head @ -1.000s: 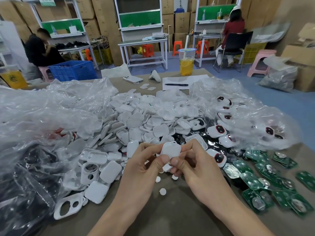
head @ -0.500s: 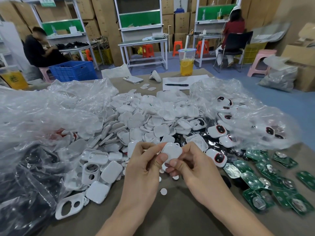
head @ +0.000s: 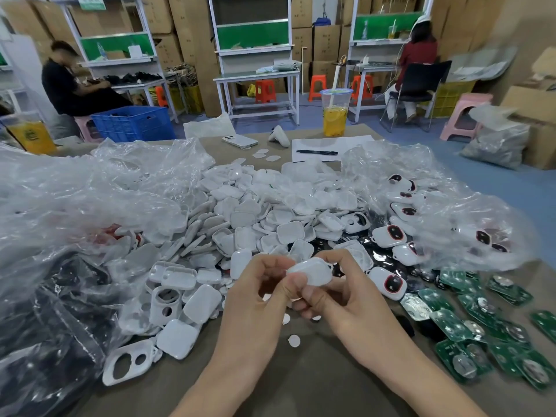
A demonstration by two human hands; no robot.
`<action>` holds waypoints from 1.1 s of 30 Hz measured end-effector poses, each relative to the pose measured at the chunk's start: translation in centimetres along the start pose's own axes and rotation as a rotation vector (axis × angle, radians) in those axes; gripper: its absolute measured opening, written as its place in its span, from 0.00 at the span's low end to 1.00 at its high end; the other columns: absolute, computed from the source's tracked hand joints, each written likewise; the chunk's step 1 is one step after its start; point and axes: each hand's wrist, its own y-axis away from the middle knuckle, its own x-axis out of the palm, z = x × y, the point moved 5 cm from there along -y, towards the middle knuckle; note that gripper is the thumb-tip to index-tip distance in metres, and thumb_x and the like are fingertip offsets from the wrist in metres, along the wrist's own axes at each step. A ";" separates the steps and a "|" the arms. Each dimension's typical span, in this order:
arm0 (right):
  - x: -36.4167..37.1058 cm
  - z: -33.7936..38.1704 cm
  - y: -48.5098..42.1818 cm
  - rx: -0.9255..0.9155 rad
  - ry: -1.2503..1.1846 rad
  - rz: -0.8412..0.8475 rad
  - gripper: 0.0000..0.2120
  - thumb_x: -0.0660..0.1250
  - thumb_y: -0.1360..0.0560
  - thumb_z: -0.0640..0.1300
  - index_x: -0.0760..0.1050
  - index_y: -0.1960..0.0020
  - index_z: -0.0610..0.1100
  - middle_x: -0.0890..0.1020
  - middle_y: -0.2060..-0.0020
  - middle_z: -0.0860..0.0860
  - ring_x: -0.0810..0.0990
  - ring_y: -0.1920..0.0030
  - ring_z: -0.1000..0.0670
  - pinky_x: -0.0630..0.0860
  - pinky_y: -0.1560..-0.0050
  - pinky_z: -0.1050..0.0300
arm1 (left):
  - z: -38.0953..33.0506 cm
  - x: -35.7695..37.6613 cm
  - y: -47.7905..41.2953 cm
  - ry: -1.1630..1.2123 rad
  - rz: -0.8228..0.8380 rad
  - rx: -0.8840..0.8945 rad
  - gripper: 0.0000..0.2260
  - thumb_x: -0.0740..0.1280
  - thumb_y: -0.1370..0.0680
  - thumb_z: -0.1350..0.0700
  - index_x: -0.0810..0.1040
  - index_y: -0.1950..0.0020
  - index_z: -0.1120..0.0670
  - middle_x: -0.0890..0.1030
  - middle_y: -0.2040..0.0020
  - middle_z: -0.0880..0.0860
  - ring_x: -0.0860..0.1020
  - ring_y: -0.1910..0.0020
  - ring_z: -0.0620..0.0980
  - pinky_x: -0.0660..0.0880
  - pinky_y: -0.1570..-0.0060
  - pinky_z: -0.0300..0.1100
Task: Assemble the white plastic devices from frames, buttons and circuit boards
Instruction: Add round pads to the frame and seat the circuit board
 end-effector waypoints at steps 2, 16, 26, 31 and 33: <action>-0.2 0.3 0.0 -0.022 0.040 -0.009 0.11 0.70 0.24 0.53 0.73 0.43 0.62 0.86 0.52 0.53 0.86 0.56 0.51 0.80 0.53 0.61 | -0.1 -0.3 -0.1 -0.086 -0.005 0.037 0.10 0.72 0.32 0.40 0.79 0.52 0.35 0.83 0.54 0.39 0.81 0.52 0.38 0.73 0.56 0.27; -0.6 1.1 0.0 0.042 -0.232 -0.055 0.09 0.74 0.34 0.48 0.85 0.54 0.54 0.87 0.58 0.47 0.84 0.59 0.53 0.77 0.57 0.67 | -0.8 0.2 0.8 -0.123 -0.009 0.120 0.04 0.69 0.25 0.46 0.77 0.53 0.36 0.82 0.52 0.44 0.81 0.49 0.43 0.71 0.54 0.28; -0.2 1.0 0.1 0.070 -0.248 -0.084 0.10 0.73 0.36 0.48 0.85 0.54 0.53 0.87 0.60 0.44 0.85 0.58 0.50 0.79 0.56 0.65 | -0.6 0.3 0.6 -0.198 -0.090 0.212 0.08 0.68 0.24 0.54 0.74 0.56 0.40 0.78 0.55 0.41 0.80 0.55 0.43 0.70 0.58 0.27; -0.5 1.1 0.0 0.059 -0.218 -0.080 0.11 0.73 0.36 0.51 0.85 0.54 0.55 0.87 0.58 0.44 0.86 0.55 0.48 0.80 0.53 0.64 | -0.8 0.6 0.5 -0.162 -0.080 0.223 0.02 0.68 0.25 0.47 0.76 0.55 0.39 0.79 0.55 0.41 0.80 0.55 0.43 0.71 0.57 0.29; -0.7 1.3 0.0 0.047 -0.225 -0.074 0.09 0.73 0.33 0.50 0.85 0.53 0.53 0.87 0.56 0.45 0.87 0.53 0.46 0.80 0.50 0.62 | -1.1 0.7 0.5 -0.136 -0.041 0.227 0.01 0.68 0.24 0.43 0.78 0.54 0.38 0.81 0.54 0.43 0.81 0.53 0.45 0.74 0.55 0.33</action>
